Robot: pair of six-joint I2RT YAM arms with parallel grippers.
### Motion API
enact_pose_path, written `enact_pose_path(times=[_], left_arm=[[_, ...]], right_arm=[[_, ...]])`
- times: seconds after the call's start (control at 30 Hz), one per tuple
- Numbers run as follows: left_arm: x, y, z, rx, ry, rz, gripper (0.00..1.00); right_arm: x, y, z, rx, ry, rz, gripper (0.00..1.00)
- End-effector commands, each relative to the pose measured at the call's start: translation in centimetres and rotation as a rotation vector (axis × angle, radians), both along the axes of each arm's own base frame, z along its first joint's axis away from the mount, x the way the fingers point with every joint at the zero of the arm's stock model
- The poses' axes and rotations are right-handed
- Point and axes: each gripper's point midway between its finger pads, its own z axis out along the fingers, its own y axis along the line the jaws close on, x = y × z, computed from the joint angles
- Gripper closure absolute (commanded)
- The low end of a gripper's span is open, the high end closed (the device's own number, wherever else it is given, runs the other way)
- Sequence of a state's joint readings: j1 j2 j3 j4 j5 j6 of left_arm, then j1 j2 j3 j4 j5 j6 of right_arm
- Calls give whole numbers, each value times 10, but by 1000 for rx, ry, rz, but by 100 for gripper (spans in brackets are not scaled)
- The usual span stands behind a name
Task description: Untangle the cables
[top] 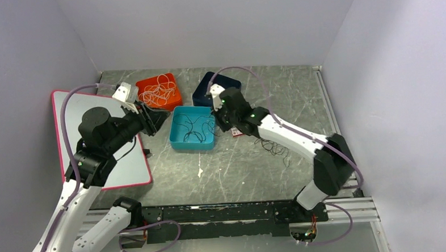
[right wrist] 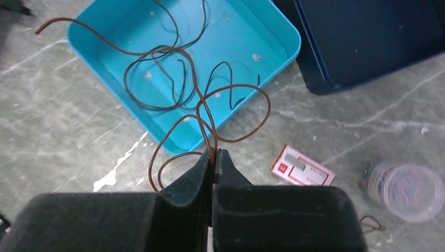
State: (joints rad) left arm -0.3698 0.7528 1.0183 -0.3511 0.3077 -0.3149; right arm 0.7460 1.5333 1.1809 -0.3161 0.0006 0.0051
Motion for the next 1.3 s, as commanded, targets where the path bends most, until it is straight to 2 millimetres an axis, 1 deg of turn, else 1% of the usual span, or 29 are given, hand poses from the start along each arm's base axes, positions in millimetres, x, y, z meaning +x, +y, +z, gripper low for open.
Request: enact_pose_path(times=[0.0,0.13,0.2,0.33,0.47,0.5,0.53,0.57,0.6,0.7,0.77,0.83,0.97,1.07,1.13,1.2,1.23,1.27], left_arm=[[-3,18,10,46,-33,74,72],[-7,25,14,57,-47,100,72],[-8,26,15,59,-47,102,71],[-10,28,12,63,-38,107,71],[-11,28,10,65,-32,110,71],[-11,28,9,64,-30,110,71],[-10,28,8,64,-27,110,71],[-10,27,7,62,-25,107,71],[-9,26,6,63,-22,104,71],[-8,26,3,64,-12,107,68],[-7,27,1,66,-8,113,65],[-6,27,-2,68,-5,115,63],[-2,27,-5,71,1,121,58],[0,27,-9,73,9,127,57],[2,27,-13,75,16,130,57],[2,26,-17,74,23,130,56],[2,26,-19,73,26,128,56],[2,25,-21,72,29,125,56]], right_arm=[[14,15,-26,-105,12,65,100],[27,42,-39,-84,17,96,100],[34,52,-48,-93,26,102,100],[48,63,-70,-137,41,100,100],[58,73,-85,-145,47,96,100],[60,75,-93,-152,59,98,100],[61,78,-97,-156,67,105,99],[62,80,-102,-164,78,107,95],[62,80,-103,-166,82,107,89],[62,81,-93,-143,62,95,73],[61,79,-80,-119,39,85,67],[59,75,-65,-102,20,78,63],[48,66,-43,-71,6,71,58],[36,53,-30,-52,4,45,55],[29,40,-20,-40,-9,7,55],[21,21,-10,-37,-23,-55,54],[19,8,-1,-35,-39,-101,54],[16,-5,3,-42,-42,-154,53]])
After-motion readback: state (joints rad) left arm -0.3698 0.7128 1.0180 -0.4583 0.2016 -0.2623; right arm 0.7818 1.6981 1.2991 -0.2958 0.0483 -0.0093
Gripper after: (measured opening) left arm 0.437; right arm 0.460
